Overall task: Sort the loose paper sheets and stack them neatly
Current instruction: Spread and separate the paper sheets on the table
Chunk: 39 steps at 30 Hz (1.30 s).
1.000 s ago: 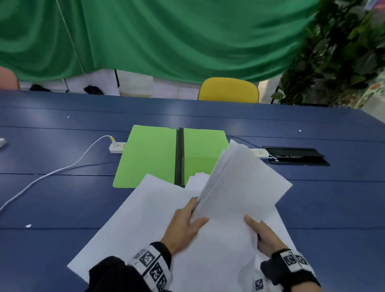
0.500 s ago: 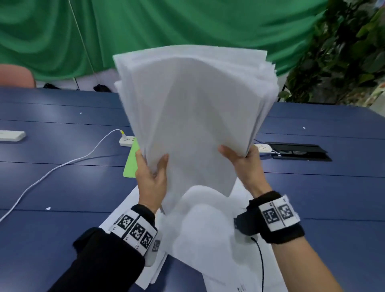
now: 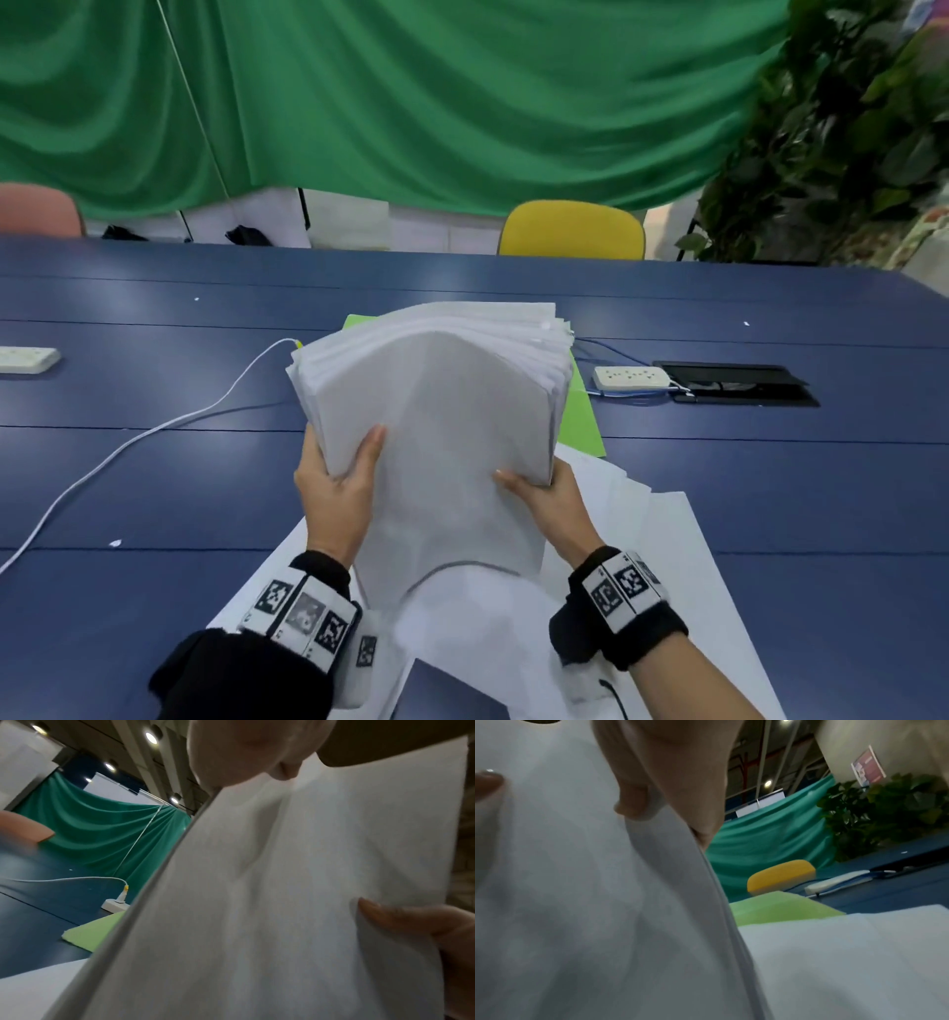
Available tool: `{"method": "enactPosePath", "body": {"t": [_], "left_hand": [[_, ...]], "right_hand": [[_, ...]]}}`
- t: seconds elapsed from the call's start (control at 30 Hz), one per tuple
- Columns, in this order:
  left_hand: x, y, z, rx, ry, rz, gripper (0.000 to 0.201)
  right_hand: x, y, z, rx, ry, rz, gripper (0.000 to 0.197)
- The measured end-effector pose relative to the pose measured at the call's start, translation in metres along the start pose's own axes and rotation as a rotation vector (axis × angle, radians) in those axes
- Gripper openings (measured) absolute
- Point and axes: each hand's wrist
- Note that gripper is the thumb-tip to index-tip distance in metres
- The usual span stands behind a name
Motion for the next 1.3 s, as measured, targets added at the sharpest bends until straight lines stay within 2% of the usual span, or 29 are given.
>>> {"method": "enactPosePath", "body": {"t": [0.1,0.2,0.27,0.37,0.43,0.5,0.57,0.63,0.67,0.73,0.83,0.9,1.0,1.07,1.2,1.3], "left_hand": [[-0.008,0.01,0.017,-0.025,-0.022,0.068,0.035],[-0.017,0.025,0.043,-0.207,-0.09,0.152,0.024],[-0.013,0.018,0.047,-0.268,-0.123,0.168,0.024],[0.008,-0.002,0.03,-0.223,-0.179,0.282,0.03],[0.024,-0.013,0.025,-0.213,-0.243,0.42,0.029],[0.034,-0.017,0.035,-0.256,-0.336,0.533,0.027],[0.032,-0.015,0.059,-0.354,-0.474,0.568,0.031],[0.022,-0.006,0.092,-0.454,-0.739,0.604,0.027],[0.016,0.002,0.109,-0.489,-0.905,0.67,0.026],[0.012,0.017,0.126,-0.497,-1.121,0.766,0.031],[0.022,0.023,0.132,-0.532,-1.057,0.714,0.04],[0.03,0.022,0.135,-0.556,-1.067,0.746,0.039],[0.035,0.019,0.139,-0.55,-1.127,0.788,0.031],[0.037,0.019,0.142,-0.515,-1.129,0.753,0.017],[0.044,0.025,0.145,-0.424,-1.141,0.673,0.023],[0.05,0.028,0.142,-0.44,-1.112,0.722,0.008]], "right_hand": [[-0.006,0.006,-0.008,0.056,-0.036,0.029,0.022],[-0.004,0.007,-0.009,0.087,0.004,0.037,0.016],[-0.006,0.003,0.0,0.063,0.024,0.042,0.014],[-0.026,0.002,0.018,0.048,-0.027,0.005,0.01],[-0.046,0.006,0.02,0.084,-0.133,-0.044,0.013],[-0.067,0.012,0.009,0.158,-0.228,-0.076,0.02],[-0.084,0.015,-0.019,0.291,-0.273,-0.136,0.026],[-0.095,0.019,-0.057,0.463,-0.262,-0.206,0.032],[-0.1,0.021,-0.075,0.552,-0.243,-0.237,0.035],[-0.105,0.024,-0.1,0.676,-0.183,-0.284,0.038],[-0.108,0.018,-0.115,0.716,-0.106,-0.348,0.04],[-0.111,0.012,-0.12,0.722,-0.067,-0.375,0.043],[-0.115,0.006,-0.126,0.741,-0.012,-0.347,0.042],[-0.117,0.002,-0.127,0.742,0.015,-0.333,0.039],[-0.119,-0.008,-0.118,0.75,0.066,-0.296,0.033],[-0.121,-0.015,-0.109,0.748,0.092,-0.287,0.022]]}}
Point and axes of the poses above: each hand's wrist, its own y-axis away from the middle knuckle, its own x-axis out of the palm, z = x × y
